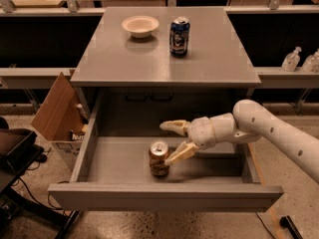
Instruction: Pick orange can from top drawer and place on counter
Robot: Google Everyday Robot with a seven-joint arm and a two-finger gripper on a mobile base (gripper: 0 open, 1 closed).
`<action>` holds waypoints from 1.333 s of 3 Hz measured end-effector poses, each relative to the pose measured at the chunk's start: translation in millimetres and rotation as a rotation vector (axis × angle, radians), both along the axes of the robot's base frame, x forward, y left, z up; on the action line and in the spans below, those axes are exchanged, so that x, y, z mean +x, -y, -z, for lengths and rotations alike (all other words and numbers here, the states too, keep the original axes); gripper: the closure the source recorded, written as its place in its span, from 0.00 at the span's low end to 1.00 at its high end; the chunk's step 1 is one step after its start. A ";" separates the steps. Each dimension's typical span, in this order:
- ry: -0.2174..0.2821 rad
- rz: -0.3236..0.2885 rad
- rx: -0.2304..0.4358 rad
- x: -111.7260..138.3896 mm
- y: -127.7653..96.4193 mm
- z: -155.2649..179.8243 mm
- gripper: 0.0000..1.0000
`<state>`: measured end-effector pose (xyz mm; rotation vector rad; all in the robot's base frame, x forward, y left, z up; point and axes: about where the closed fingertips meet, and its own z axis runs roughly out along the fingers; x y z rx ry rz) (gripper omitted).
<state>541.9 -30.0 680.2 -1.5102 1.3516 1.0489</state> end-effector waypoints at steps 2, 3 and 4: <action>0.011 -0.082 -0.015 -9.7 -9.3 2.3 0.38; 0.010 -0.086 -0.014 -10.4 -11.0 2.6 0.15; 0.009 -0.090 -0.013 -10.9 -13.1 2.9 0.00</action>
Offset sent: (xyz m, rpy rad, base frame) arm -0.0069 0.0057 -0.0018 -0.0155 -0.0127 0.0652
